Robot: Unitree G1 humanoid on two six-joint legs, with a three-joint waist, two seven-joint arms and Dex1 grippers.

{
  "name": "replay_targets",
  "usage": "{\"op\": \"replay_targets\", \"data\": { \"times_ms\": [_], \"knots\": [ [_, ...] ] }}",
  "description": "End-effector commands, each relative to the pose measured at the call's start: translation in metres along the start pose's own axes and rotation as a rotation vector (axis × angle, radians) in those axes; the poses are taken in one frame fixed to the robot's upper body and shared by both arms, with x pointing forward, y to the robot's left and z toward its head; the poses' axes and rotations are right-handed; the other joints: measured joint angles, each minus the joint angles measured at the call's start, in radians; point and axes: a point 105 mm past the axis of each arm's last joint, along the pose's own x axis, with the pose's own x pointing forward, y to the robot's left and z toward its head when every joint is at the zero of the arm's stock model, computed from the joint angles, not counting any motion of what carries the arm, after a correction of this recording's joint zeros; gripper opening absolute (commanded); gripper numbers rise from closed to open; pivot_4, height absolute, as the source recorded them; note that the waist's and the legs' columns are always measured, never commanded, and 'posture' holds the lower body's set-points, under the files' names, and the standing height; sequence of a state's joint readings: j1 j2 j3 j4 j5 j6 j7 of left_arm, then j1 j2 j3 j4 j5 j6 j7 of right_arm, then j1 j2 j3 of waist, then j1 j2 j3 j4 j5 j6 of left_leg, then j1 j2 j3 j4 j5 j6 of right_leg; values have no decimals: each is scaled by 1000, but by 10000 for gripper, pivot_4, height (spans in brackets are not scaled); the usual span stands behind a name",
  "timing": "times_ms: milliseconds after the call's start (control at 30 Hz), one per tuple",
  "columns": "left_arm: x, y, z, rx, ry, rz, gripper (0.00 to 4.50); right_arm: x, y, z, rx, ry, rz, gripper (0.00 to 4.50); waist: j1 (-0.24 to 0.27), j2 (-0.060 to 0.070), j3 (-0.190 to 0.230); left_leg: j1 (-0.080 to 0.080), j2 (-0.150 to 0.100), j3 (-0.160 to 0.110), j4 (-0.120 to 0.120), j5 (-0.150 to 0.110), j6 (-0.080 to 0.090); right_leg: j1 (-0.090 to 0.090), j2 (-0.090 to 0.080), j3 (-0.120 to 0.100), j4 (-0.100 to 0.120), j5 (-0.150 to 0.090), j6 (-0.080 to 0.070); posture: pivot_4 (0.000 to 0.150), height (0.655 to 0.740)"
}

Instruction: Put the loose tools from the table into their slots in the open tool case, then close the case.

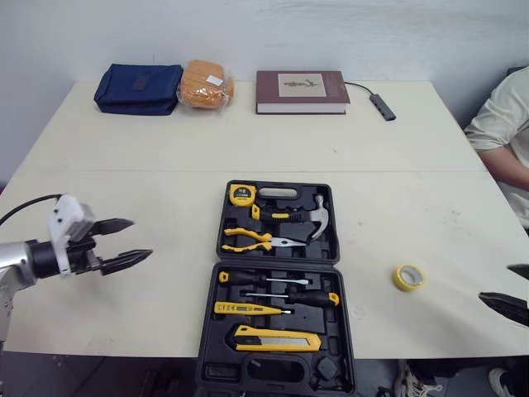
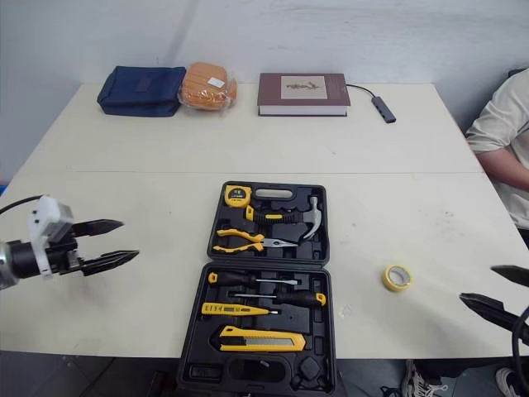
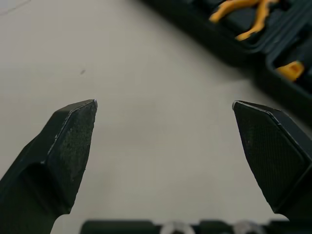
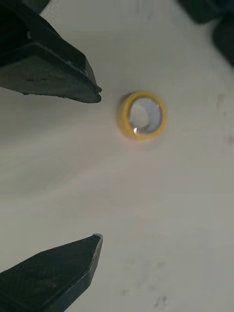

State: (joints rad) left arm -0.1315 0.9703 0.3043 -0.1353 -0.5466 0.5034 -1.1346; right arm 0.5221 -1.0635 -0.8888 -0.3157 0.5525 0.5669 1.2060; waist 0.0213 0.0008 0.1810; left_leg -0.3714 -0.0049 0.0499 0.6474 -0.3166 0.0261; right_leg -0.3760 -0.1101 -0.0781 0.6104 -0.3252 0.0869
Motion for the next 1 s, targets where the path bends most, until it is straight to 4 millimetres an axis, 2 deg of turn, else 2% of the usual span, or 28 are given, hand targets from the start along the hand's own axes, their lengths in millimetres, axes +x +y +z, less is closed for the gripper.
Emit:
{"op": "replay_targets", "data": {
  "times_ms": [33,100,200,333,433,467,500,567,600,1000],
  "knots": [
    [27,-40,32,114,-22,-259,44855,10,19,24,-114,50,146,45000,0,0,0,0,0,0,0,2,4,0,0,0,0,0,0,1500,7400],
    [40,-58,46,157,-44,-381,44855,18,30,31,-178,94,230,45000,0,0,0,0,0,0,0,3,4,0,0,0,0,0,0,1500,7400],
    [54,-79,64,204,-91,-518,44855,31,35,36,-235,148,289,45000,0,-1,0,0,0,1,1,3,4,1,1,0,0,0,0,1500,7400],
    [72,-104,82,281,-155,-671,44855,50,36,26,-292,238,341,45000,2,-2,1,0,0,1,4,4,4,2,2,-1,2,1,1,1500,7400],
    [80,-115,86,310,-178,-738,44855,66,30,17,-332,288,324,45000,2,-2,2,-1,0,1,6,4,4,2,4,0,1,1,2,1500,7400],
    [82,-118,87,315,-184,-752,44855,71,28,13,-344,307,321,45000,2,-2,2,-2,0,2,7,4,4,2,4,0,2,1,2,1500,7400],
    [83,-121,88,317,-189,-761,44975,74,26,10,-349,322,322,42481,2,-2,2,-2,0,2,8,4,4,2,4,0,2,1,2,1500,7400],
    [82,-124,89,318,-192,-767,45000,79,23,8,-359,329,322,36450,2,-2,2,-2,0,2,10,4,4,2,5,0,2,1,2,1500,7400],
    [81,-125,89,318,-190,-770,45000,80,22,7,-365,332,319,31546,1,-2,2,-2,1,2,10,4,4,2,6,0,2,1,2,1500,7400],
    [82,-131,90,305,-207,-766,45000,92,25,4,-392,332,344,31546,2,-2,2,-2,2,1,12,4,3,2,7,1,3,1,2,1500,7400]
  ]
}}
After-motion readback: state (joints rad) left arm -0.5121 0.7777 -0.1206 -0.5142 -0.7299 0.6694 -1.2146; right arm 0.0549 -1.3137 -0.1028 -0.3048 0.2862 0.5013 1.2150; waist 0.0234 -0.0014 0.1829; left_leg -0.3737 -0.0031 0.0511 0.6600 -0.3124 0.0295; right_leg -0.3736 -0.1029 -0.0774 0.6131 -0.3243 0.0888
